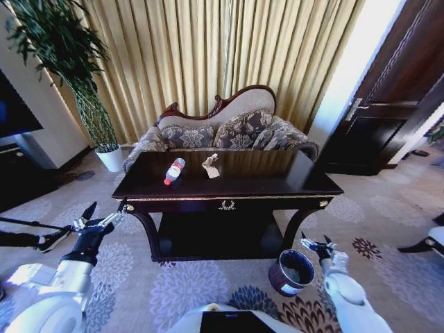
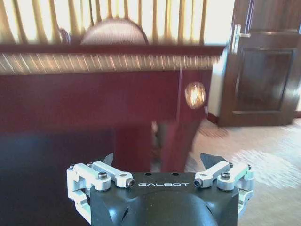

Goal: Move to the front of the table and place the trash on the table into the trash bin.

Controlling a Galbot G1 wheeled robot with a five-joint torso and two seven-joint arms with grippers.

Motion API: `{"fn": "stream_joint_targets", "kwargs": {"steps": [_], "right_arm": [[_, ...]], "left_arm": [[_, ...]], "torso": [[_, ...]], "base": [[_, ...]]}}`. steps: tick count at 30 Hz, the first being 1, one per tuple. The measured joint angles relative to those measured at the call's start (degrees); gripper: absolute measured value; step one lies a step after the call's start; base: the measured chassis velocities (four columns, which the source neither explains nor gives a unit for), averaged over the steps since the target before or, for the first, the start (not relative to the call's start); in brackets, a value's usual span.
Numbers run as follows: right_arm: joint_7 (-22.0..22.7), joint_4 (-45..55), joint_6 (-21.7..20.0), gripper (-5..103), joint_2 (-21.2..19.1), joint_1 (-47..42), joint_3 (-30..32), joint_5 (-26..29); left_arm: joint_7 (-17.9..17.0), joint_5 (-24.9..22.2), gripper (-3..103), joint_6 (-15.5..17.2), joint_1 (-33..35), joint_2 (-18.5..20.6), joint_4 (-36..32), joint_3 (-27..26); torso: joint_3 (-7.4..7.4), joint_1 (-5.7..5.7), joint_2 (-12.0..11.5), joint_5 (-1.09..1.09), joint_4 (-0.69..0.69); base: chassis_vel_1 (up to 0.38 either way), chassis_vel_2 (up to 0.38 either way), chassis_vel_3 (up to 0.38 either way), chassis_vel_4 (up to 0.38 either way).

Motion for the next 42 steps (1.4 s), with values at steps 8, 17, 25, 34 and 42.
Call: {"fn": "stream_joint_targets", "kwargs": {"steps": [8, 17, 25, 34, 42], "right_arm": [[0.0, 23.8, -5.5, 100, 3.1, -6.7, 1.6, 5.5], [4.0, 39.5, -15.6, 100, 0.8, -0.5, -3.7, 4.3], [4.3, 40.9, -17.8, 100, -3.0, 0.1, -4.3, 6.5], [4.2, 39.5, -19.1, 100, -1.9, 0.7, -4.6, 4.5], [4.0, 39.2, -19.1, 100, -1.7, 0.8, -5.0, 3.3]], "left_arm": [[-0.3, -0.2, 100, 0.3, -0.3, 0.3, 0.0, 0.1], [-0.8, -0.3, 100, 0.9, -0.6, 0.6, 0.0, -0.7], [-0.7, -1.7, 100, 0.9, -0.5, 1.4, 0.0, -2.8], [-1.3, -1.6, 100, 1.7, -1.4, 2.9, 0.0, -2.6], [-1.3, -1.5, 100, 1.7, -1.1, 2.5, 0.0, -2.6]], "torso": [[0.00, 0.00, 0.0, -0.01, 0.01], [0.01, 0.00, 0.0, -0.01, 0.03], [0.01, 0.00, 0.0, 0.01, 0.00], [0.01, 0.00, 0.0, 0.01, 0.01], [0.01, -0.01, 0.0, 0.01, 0.01]], "base": [[0.000, 0.000, 0.000, 0.000], [0.000, 0.000, 0.000, 0.000], [0.000, 0.000, 0.000, 0.000], [0.000, 0.000, 0.000, 0.000], [-0.013, 0.012, 0.018, -0.013]]}}
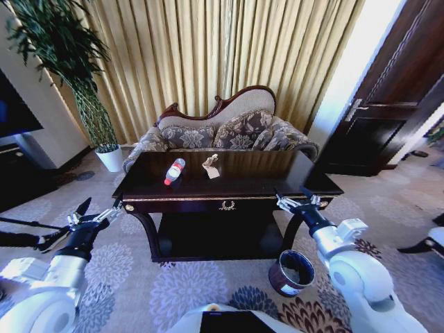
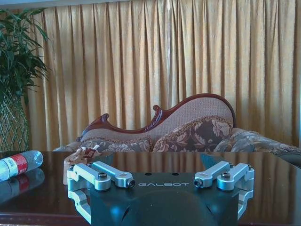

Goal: Move to the front of the table and place the trash on the table into the trash bin.

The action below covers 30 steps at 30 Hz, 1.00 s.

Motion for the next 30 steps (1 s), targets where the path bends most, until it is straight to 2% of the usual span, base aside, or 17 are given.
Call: {"fn": "stream_joint_targets", "kwargs": {"steps": [30], "right_arm": [[-0.2, -0.1, 0.1, 100, 0.0, 0.1, -1.0, 0.4]], "left_arm": [[0.2, 0.1, 100, -0.1, 0.4, -0.2, 0.0, 0.0]], "torso": [[0.01, 0.02, 0.0, 0.00, 0.00]], "base": [[-0.091, 0.088, 0.087, -0.087]]}}
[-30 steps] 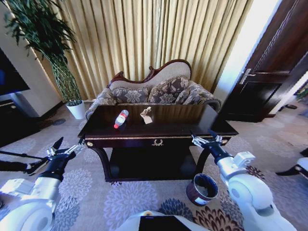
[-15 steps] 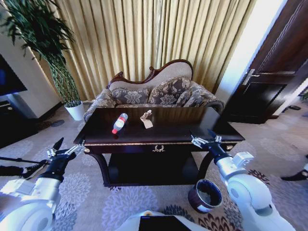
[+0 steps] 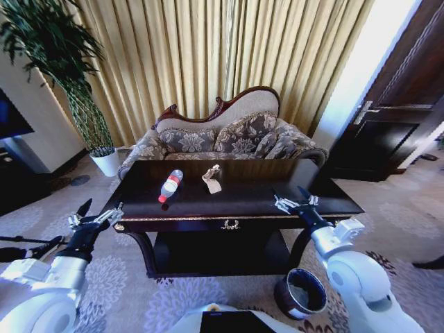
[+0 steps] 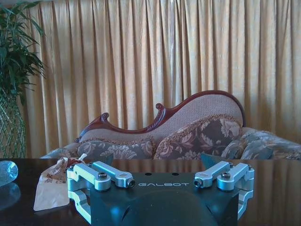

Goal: Move to the front of the table and place the trash on the table into the trash bin.

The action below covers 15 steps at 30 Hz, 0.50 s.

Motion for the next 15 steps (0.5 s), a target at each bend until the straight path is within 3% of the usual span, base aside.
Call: {"fn": "stream_joint_targets", "kwargs": {"steps": [7, 15], "right_arm": [[0.0, -0.3, 0.1, 100, -1.9, 0.2, -1.3, 3.2], [0.1, -3.8, -0.8, 100, -10.2, 8.7, -7.6, 9.6]], "left_arm": [[0.2, 0.0, 100, 0.0, 0.2, 0.0, 0.0, -0.1], [0.4, 0.0, 100, -0.2, 0.6, -0.2, 0.0, 0.1]], "torso": [[-0.01, -0.01, 0.0, 0.00, -0.01], [-0.01, -0.02, 0.0, 0.00, -0.01]], "base": [[-0.012, 0.015, 0.008, -0.010], [0.000, 0.000, 0.000, 0.000]]}}
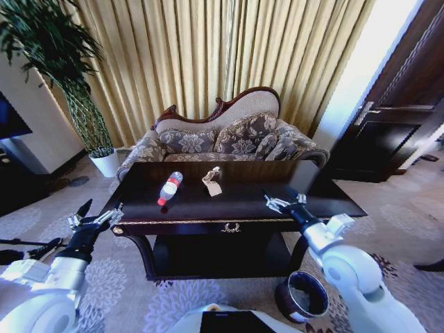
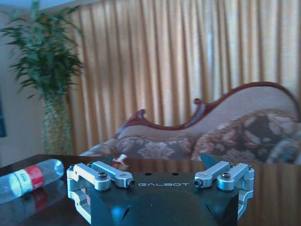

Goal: Move to the front of the table and place the trash on the table into the trash bin.

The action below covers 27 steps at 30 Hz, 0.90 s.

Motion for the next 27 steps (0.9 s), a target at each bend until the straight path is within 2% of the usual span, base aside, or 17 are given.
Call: {"fn": "stream_joint_targets", "kwargs": {"steps": [1, 6, 7, 8, 9, 12, 21, 27], "right_arm": [[0.0, 0.0, 0.0, 100, 0.0, 0.0, 0.0, 0.0], [1.0, -4.2, -1.5, 100, -4.3, 9.1, -8.8, 2.7], [1.0, -4.2, -1.5, 100, -4.3, 9.1, -8.8, 2.7], [1.5, -5.9, -1.7, 100, -5.0, 11.9, -12.1, 3.5], [1.5, -5.9, -1.7, 100, -5.0, 11.9, -12.1, 3.5], [1.7, -9.2, -1.8, 100, -5.7, 17.1, -17.6, 4.2], [1.8, -15.9, -1.8, 100, -5.5, 29.7, -27.5, 6.3], [2.2, -24.3, -2.4, 100, -3.1, 40.3, -37.5, 8.3]], "left_arm": [[0.0, 0.0, 100, 0.0, 0.0, 0.0, 0.0, 0.0], [-0.2, -0.1, 100, -0.1, 0.3, 0.0, 0.0, -0.6], [-0.2, -0.1, 100, -0.1, 0.3, 0.0, 0.0, -0.6], [-0.5, -0.1, 100, -0.1, 0.5, 0.0, 0.0, -0.8], [-0.5, -0.1, 100, -0.1, 0.5, 0.0, 0.0, -0.8], [-1.0, -0.2, 100, -0.1, 0.6, -0.2, 0.0, -0.8], [-1.5, -0.2, 100, -0.1, 0.6, -0.6, 0.0, -1.0], [-1.7, -0.2, 100, -0.1, 1.3, -1.5, 0.0, -2.3]], "torso": [[0.00, 0.00, 0.0, 0.00, 0.00], [0.00, 0.01, 0.0, 0.00, 0.01], [0.00, 0.01, 0.0, 0.00, 0.01], [0.00, 0.01, 0.0, 0.00, 0.00], [0.00, 0.01, 0.0, 0.00, 0.00], [0.01, 0.01, 0.0, 0.00, 0.00], [0.01, 0.01, 0.0, -0.01, 0.00], [0.01, 0.01, 0.0, 0.00, 0.00]], "base": [[0.000, 0.000, 0.000, 0.000], [0.000, 0.000, 0.000, 0.000], [0.000, 0.000, 0.000, 0.000], [0.000, 0.000, 0.000, 0.000], [0.000, 0.000, 0.000, 0.000], [0.000, 0.000, 0.000, 0.000], [0.000, 0.000, 0.000, 0.000], [0.000, 0.000, 0.000, 0.000]]}}
